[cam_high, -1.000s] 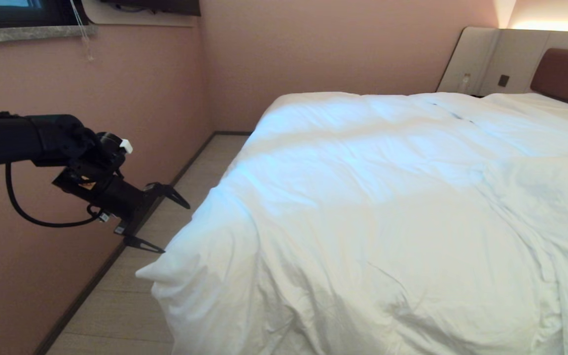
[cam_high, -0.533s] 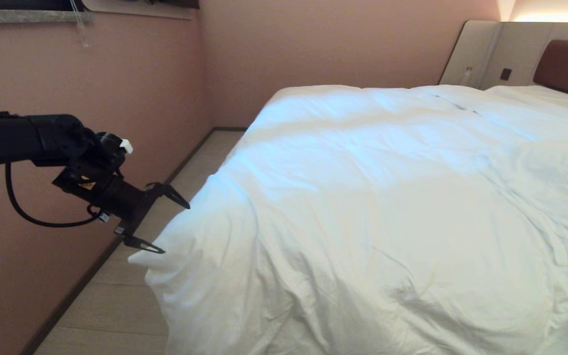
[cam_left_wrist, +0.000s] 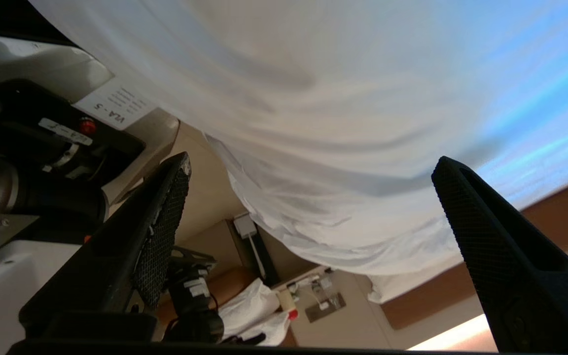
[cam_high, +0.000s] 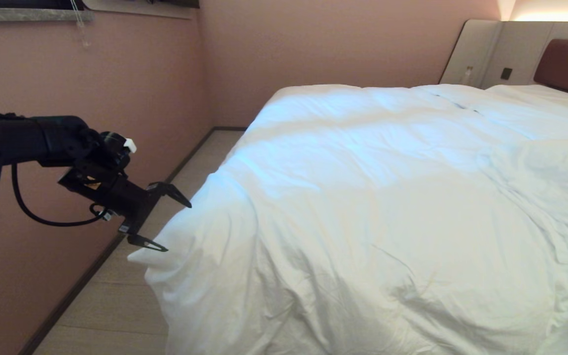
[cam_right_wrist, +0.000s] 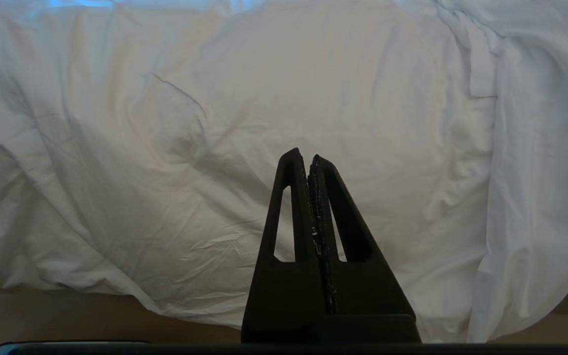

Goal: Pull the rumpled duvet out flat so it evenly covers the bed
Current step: Flatten the corners of the folded blanket

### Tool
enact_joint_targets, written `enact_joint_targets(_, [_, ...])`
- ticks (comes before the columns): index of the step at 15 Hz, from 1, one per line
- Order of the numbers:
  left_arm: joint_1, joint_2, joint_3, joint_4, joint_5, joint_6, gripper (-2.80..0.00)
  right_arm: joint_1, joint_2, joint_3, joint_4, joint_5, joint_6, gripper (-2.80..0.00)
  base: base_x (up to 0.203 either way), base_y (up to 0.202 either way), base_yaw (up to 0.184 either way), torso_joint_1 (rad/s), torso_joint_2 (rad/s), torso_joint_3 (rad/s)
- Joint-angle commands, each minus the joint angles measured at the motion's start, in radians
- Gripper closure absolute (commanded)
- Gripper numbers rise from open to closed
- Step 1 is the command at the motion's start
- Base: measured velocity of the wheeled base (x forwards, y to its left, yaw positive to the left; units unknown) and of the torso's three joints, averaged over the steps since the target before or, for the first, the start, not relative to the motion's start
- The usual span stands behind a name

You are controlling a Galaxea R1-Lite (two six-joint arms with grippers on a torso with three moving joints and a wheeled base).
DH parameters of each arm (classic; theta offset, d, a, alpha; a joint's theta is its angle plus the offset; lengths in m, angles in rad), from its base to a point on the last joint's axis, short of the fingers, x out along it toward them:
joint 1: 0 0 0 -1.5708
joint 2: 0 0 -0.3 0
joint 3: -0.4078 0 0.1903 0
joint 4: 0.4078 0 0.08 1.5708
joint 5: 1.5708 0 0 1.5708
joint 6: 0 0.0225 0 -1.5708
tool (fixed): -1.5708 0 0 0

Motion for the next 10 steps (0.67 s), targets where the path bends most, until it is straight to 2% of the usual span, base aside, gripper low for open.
enact_joint_targets(1, [-0.019,0.022,-0.004,0.002,0.032,-0.01,-2.8,0.0,0.0,0.0,0.0,0.0,0.0,0.0,0.0,0.0,0.0,0.0,0.0,0.0])
enact_joint_targets(2, [-0.054,0.03,-0.004,-0.007,0.118,-0.02,-2.8,0.0,0.0,0.0,0.0,0.0,0.0,0.0,0.0,0.0,0.0,0.0,0.0,0.0])
enact_joint_targets(3, [-0.08,0.036,-0.003,-0.023,0.172,-0.036,-2.8,0.0,0.0,0.0,0.0,0.0,0.001,0.0,0.0,0.0,0.0,0.0,0.0,0.0])
enact_joint_targets(4, [-0.097,0.04,0.003,-0.052,0.197,-0.049,-2.8,0.0,0.0,0.0,0.0,0.0,0.002,0.0,0.0,0.0,0.0,0.0,0.0,0.0])
enact_joint_targets(7, [-0.13,0.071,-0.001,-0.08,0.232,-0.067,-2.8,0.0,0.0,0.0,0.0,0.0,0.002,0.0,0.0,0.0,0.0,0.0,0.0,0.0])
enact_joint_targets(10, [-0.139,0.087,-0.002,-0.08,0.241,-0.076,-2.8,0.0,0.0,0.0,0.0,0.0,0.002,0.0,0.0,0.0,0.0,0.0,0.0,0.0])
